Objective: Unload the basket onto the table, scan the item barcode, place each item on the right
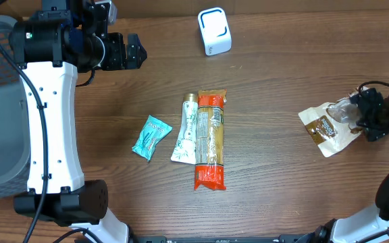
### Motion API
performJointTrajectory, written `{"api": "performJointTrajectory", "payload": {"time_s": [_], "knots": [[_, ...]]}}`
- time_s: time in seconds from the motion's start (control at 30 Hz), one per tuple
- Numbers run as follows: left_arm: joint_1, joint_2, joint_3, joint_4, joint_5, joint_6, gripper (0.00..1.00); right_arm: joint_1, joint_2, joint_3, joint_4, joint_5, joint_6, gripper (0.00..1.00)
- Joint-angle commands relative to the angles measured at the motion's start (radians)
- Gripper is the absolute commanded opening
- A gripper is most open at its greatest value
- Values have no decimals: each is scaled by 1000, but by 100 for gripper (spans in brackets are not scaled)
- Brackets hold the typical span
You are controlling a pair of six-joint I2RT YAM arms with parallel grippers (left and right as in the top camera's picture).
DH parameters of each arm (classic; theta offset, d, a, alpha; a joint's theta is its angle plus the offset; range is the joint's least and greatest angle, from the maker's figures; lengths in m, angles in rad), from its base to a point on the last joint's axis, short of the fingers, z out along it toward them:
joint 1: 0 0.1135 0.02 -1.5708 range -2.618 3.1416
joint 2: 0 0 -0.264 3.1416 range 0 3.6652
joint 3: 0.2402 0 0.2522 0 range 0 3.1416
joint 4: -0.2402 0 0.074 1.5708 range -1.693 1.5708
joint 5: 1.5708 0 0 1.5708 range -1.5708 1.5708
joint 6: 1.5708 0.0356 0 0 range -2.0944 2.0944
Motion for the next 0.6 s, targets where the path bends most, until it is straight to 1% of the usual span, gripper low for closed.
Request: {"api": "performJointTrajectory", "payload": {"time_s": [0.0,0.1,0.13,0.23,0.33,0.37,0.47,0.5,0.57], "knots": [[0,2,3,1,-2,23,100,-19,-62,131,-71,-3,-92,91],[0,2,3,1,-3,23,99,-15,-94,267,-208,-4,-143,93],[0,2,3,1,-2,23,100,-3,-105,350,-290,-20,-181,93],[0,2,3,1,-3,23,100,35,-109,451,-376,-103,-264,94],[0,2,3,1,-2,23,99,106,-106,462,-385,-251,-339,95],[0,2,3,1,-2,23,99,133,-101,458,-385,-272,-343,95],[0,2,3,1,-3,23,100,240,-79,428,-372,-288,-344,99],[0,2,3,1,-2,23,100,317,-57,398,-354,-292,-367,100],[0,2,3,1,-2,23,100,401,-24,367,-346,-294,-389,100]]}}
